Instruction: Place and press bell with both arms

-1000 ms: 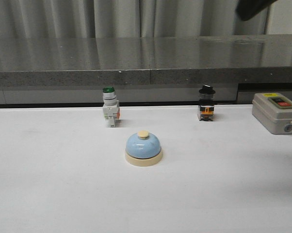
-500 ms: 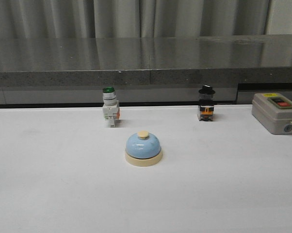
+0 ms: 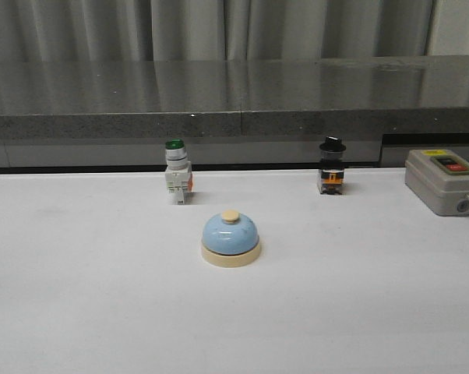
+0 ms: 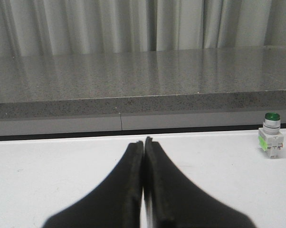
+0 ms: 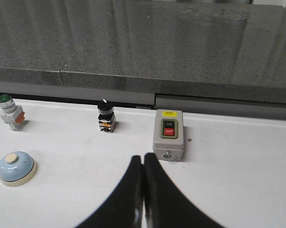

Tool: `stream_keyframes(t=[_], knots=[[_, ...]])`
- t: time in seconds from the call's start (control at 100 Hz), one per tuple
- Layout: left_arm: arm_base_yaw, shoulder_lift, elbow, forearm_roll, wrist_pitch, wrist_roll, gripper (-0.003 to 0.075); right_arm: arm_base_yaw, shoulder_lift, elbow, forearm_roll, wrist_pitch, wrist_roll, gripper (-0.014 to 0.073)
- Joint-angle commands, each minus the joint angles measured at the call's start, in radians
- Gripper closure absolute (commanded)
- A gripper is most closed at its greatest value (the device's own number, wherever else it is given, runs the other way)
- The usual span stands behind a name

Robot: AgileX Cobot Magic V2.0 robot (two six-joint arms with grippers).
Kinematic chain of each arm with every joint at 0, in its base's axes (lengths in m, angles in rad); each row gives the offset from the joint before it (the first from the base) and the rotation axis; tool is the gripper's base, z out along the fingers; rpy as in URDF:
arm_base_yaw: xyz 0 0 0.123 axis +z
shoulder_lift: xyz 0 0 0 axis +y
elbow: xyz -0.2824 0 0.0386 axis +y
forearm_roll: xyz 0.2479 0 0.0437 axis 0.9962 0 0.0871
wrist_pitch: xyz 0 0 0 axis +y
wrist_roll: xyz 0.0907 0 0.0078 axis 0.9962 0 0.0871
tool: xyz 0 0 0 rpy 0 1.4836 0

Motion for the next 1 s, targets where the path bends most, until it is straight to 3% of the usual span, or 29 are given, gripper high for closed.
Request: stream_keyframes(t=[0.0, 0.37, 0.65, 0.87, 0.99], knots=[[0.002, -0.030, 0.040, 0.000, -0.083, -0.007, 0.0740, -0.009, 0.008, -0.021, -0.004, -0.070, -0.005, 0.0654], [0.002, -0.030, 0.040, 0.000, -0.083, -0.007, 0.0740, -0.010, -0.001, 0.035, -0.014, -0.134, -0.005, 0.0654], [0.002, -0.030, 0.040, 0.000, -0.083, -0.007, 0.0739, -0.010, -0.181, 0.279, -0.024, -0.360, -0.005, 0.0654], [0.002, -0.030, 0.040, 0.000, -0.083, -0.007, 0.0740, -0.010, -0.350, 0.473, -0.014, -0.459, -0.002, 0.0654], [0.002, -0.030, 0.040, 0.000, -0.083, -0.007, 0.0739, -0.017, -0.344, 0.536, 0.003, -0.507, 0.007, 0.0654]])
